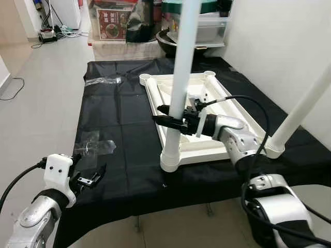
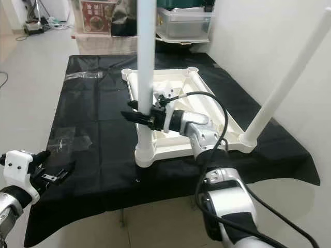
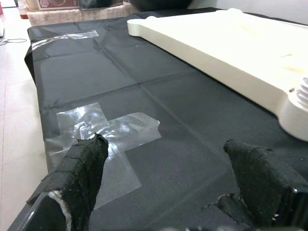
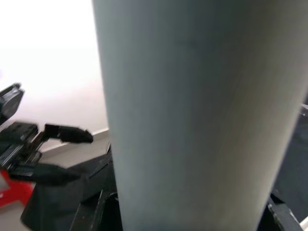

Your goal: Building children table

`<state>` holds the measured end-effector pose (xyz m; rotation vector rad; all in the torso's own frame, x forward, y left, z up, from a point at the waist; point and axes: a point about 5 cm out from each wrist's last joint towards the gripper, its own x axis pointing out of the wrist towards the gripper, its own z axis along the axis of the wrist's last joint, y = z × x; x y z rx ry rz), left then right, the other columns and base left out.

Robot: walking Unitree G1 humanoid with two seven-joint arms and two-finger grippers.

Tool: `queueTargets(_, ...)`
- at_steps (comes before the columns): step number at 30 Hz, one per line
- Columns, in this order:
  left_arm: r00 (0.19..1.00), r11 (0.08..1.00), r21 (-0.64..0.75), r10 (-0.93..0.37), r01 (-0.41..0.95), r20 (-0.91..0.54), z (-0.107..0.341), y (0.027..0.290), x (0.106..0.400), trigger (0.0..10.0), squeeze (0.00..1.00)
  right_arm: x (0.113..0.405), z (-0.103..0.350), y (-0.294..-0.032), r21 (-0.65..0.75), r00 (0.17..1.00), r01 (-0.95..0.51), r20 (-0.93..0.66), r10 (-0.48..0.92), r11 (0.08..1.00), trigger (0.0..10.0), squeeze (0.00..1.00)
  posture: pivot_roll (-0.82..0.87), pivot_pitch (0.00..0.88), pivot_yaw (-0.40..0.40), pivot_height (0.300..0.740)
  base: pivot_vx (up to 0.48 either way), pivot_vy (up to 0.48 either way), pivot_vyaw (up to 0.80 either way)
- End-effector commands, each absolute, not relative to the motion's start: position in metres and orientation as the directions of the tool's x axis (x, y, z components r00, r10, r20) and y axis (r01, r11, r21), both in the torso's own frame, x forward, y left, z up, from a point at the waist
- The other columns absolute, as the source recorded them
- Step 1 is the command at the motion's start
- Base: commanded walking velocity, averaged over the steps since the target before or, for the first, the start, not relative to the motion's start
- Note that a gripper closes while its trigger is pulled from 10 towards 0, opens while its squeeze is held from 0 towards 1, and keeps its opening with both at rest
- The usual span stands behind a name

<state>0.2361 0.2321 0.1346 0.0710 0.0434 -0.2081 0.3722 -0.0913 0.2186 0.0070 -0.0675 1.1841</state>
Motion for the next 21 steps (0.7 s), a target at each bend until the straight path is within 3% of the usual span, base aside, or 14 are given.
queueTargets(1, 0.976, 0.975, 0.058, -0.211, 0.214, -0.052, 0.134, 0.23, 0.234, 10.0, 0.0, 0.379, 0.212, -0.089, -0.019, 0.494, -0.869, 0.033, 0.869, 0.495, 0.0, 0.0, 0.12, 0.0, -0.123, 0.74, 0.0, 0.0, 0.0)
queueTargets(2, 0.976, 0.975, 0.058, -0.211, 0.214, -0.052, 0.134, 0.23, 0.234, 10.0, 0.0, 0.379, 0.212, -0.089, -0.019, 0.494, -0.869, 0.033, 0.869, 0.495, 0.0, 0.0, 0.12, 0.0, -0.123, 0.74, 0.0, 0.0, 0.0)
queueTargets(3, 0.976, 0.975, 0.058, -0.21, 0.213, -0.051, 0.134, 0.231, 0.234, 10.0, 0.0, 0.388, 0.205, -0.093, -0.015, 0.656, -0.754, 0.002, 0.754, 0.656, 0.0, 0.0, 0.12, 0.0, -0.123, 0.74, 0.0, 0.0, 0.0)
queueTargets(4, 0.977, 0.976, 0.059, -0.207, 0.21, -0.05, 0.134, 0.231, 0.233, 10.0, 0.0, 0.397, 0.197, -0.106, 0.009, 0.857, -0.513, -0.042, 0.513, 0.858, 0.0, 0.0, 0.12, 0.0, -0.123, 0.74, 0.0, 0.0, 0.0)
queueTargets(5, 0.977, 0.976, 0.059, -0.207, 0.21, -0.05, 0.134, 0.231, 0.233, 10.0, 0.0, 0.397, 0.197, -0.106, 0.009, 0.857, -0.513, -0.042, 0.513, 0.858, 0.0, 0.0, 0.12, 0.0, -0.123, 0.74, 0.0, 0.0, 0.0)
queueTargets(6, 0.977, 0.976, 0.059, -0.205, 0.208, -0.05, 0.134, 0.231, 0.233, 10.0, 0.0, 0.398, 0.189, -0.118, 0.02, 0.953, -0.293, -0.079, 0.294, 0.956, 0.0, 0.0, 0.11, 0.0, -0.122, 0.74, 0.0, 0.0, 0.0)
queueTargets(8, 0.977, 0.976, 0.059, -0.205, 0.208, -0.05, 0.134, 0.231, 0.233, 10.0, 0.0, 0.398, 0.189, -0.118, 0.02, 0.953, -0.293, -0.079, 0.294, 0.956, 0.0, 0.0, 0.11, 0.0, -0.122, 0.74, 0.0, 0.0, 0.0)
queueTargets(10, 0.979, 0.978, 0.061, -0.199, 0.201, -0.048, 0.135, 0.232, 0.232, 10.0, 0.0, 0.379, 0.177, -0.121, 0.056, 0.996, -0.036, -0.083, 0.04, 0.998, 0.0, 0.0, 0.12, 0.0, -0.109, 0.74, 0.0, 0.0, 0.0)
queueTargets(12, 0.979, 0.978, 0.063, -0.196, 0.199, -0.049, 0.135, 0.233, 0.232, 10.0, 0.0, 0.365, 0.175, -0.117, 0.075, 0.998, 0.016, -0.065, -0.011, 0.997, 0.0, 0.0, 0.1, 0.0, -0.096, 0.74, 0.0, 0.0, 0.0)
queueTargets(19, 0.977, 0.975, 0.066, -0.206, 0.21, -0.058, 0.135, 0.234, 0.233, 10.0, 0.0, 0.344, 0.18, -0.102, 0.114, 0.999, 0.027, -0.05, -0.021, 0.993, 0.0, 0.0, 0.09, 0.0, -0.075, 0.74, 0.0, 0.0, 0.0)
queueTargets(20, 0.976, 0.974, 0.065, -0.211, 0.215, -0.06, 0.135, 0.234, 0.234, 10.0, 0.0, 0.346, 0.185, -0.094, 0.103, 0.998, -0.044, -0.036, 0.048, 0.994, 10.0, 0.0, 0.08, 0.0, -0.074, 0.74, 0.0, 0.0, 0.0)
queueTargets(21, 0.975, 0.974, 0.064, -0.213, 0.217, -0.06, 0.135, 0.233, 0.235, 10.0, 0.0, 0.348, 0.191, -0.093, 0.11, 0.997, -0.081, -0.011, 0.083, 0.991, 10.0, 0.34, 0.08, 0.0, -0.075, 0.74, 0.0, 0.0, 0.0)
